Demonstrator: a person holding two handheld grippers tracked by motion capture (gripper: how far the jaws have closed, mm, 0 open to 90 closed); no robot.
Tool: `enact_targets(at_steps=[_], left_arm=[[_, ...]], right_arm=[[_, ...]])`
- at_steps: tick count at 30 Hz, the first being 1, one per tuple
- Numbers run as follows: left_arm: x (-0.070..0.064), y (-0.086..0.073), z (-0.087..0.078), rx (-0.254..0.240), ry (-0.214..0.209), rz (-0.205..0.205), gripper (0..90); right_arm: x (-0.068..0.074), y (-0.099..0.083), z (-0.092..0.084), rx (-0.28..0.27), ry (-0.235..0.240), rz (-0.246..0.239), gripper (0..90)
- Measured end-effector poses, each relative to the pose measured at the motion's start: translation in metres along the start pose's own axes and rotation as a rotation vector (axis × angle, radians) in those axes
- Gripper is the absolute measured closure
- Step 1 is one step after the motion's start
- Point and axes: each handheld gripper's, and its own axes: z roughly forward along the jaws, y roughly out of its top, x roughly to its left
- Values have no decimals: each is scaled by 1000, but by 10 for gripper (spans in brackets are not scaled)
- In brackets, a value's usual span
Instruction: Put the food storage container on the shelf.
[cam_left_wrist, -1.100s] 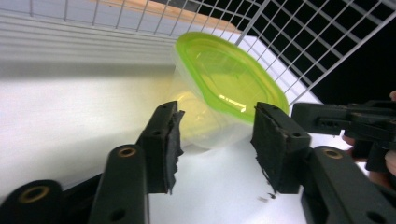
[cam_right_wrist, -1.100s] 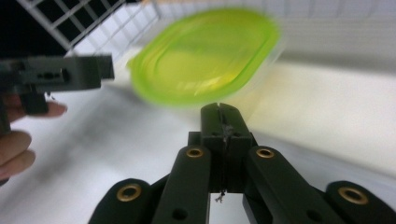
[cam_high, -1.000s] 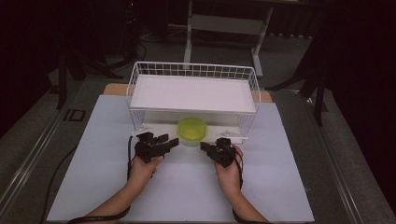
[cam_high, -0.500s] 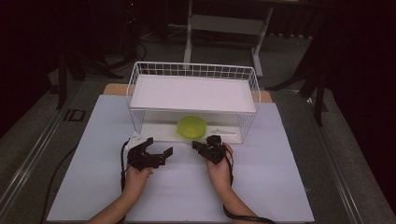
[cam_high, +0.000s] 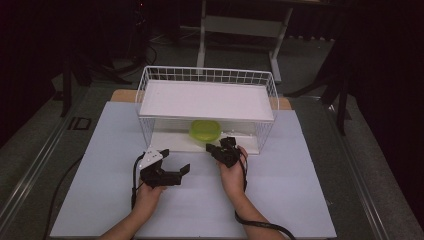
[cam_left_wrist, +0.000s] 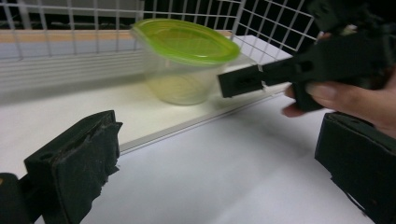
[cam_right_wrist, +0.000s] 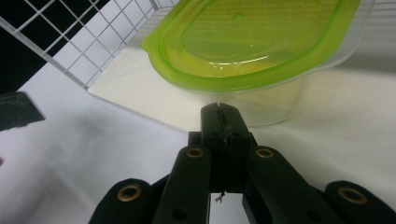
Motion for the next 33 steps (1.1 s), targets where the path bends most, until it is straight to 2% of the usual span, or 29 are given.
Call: enact_targets(at_steps=[6, 12, 13, 17, 19, 23, 28, 31, 33], left_arm=[[-5, 1, -1, -5, -23, 21, 7], [-9, 5, -3, -4, -57, 25, 8], [-11, 7, -4, 0, -68, 36, 7], [-14, 17, -9, -23, -97, 58, 8], [-16, 22, -11, -30, -103, 68, 7], [-18, 27, -18, -32, -132, 83, 7], [-22, 27, -26, -24, -145, 93, 7], [-24, 26, -30, -17, -155, 101, 8], [-24, 26, -33, -7, -151, 123, 7]], right_arm=[[1, 3, -1, -1, 0, -8, 900], [7, -2, -11, 4, 7, -28, 892], [8, -2, -13, 0, 3, -32, 889], [16, -6, -24, -4, -7, -72, 853], [20, -7, -28, -3, -8, -99, 810], [27, -10, -43, -43, -4, -135, 642], [28, -11, -56, -94, 16, -134, 476], [29, -13, -61, -109, -11, -186, 368], [29, -13, -66, -125, -49, -210, 321]])
